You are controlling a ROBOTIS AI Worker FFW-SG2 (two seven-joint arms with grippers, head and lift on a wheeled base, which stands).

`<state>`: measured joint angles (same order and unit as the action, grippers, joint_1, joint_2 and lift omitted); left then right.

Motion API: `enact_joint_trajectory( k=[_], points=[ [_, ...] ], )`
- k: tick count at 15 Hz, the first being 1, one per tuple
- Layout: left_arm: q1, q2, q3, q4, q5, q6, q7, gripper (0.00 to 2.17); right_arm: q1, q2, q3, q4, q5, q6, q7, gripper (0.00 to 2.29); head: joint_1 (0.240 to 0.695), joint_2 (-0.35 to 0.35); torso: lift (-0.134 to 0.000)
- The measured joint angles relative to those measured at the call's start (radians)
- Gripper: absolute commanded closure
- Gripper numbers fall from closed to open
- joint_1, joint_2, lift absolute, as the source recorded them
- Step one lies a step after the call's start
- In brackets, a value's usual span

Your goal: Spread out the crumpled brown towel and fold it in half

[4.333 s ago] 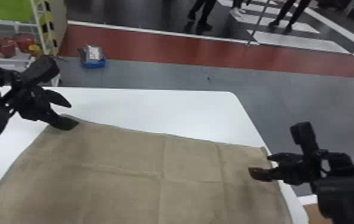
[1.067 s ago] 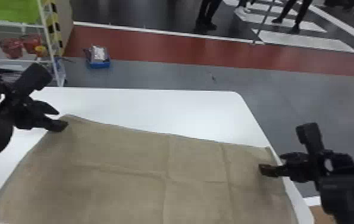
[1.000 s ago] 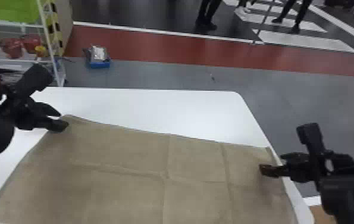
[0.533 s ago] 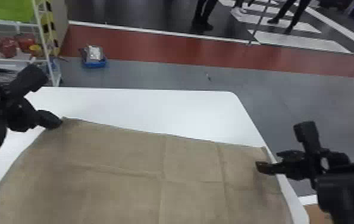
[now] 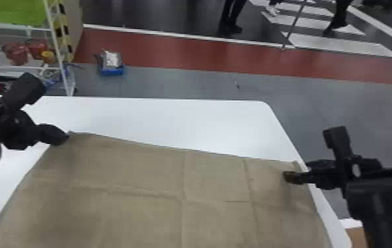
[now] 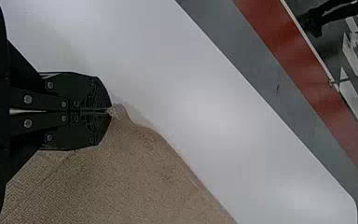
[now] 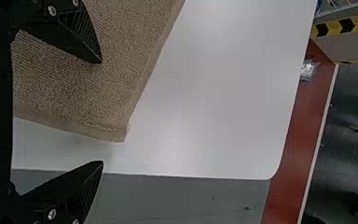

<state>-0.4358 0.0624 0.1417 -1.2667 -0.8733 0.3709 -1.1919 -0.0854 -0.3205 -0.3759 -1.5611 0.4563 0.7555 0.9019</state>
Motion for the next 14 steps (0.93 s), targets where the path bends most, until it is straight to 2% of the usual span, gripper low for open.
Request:
enact_joint_trajectory(
  k=[6,12,14],
  points=[
    [-0.011,0.001,0.001,0.000,-0.005,-0.001,0.006,1.55,-0.034,-0.038,-0.006,0.071,-0.008,-0.003,-0.004,0.26,0.695,-0.261,-0.123],
    [-0.012,0.003,0.004,0.001,-0.006,-0.009,-0.003,1.55,-0.074,-0.035,0.019,0.116,-0.018,-0.017,-0.009,0.36,0.695,-0.248,-0.123],
    [-0.011,0.005,0.005,0.001,-0.006,-0.012,-0.003,1.55,-0.079,-0.034,0.023,0.115,-0.024,-0.019,-0.008,0.54,0.695,-0.242,-0.123]
  ],
)
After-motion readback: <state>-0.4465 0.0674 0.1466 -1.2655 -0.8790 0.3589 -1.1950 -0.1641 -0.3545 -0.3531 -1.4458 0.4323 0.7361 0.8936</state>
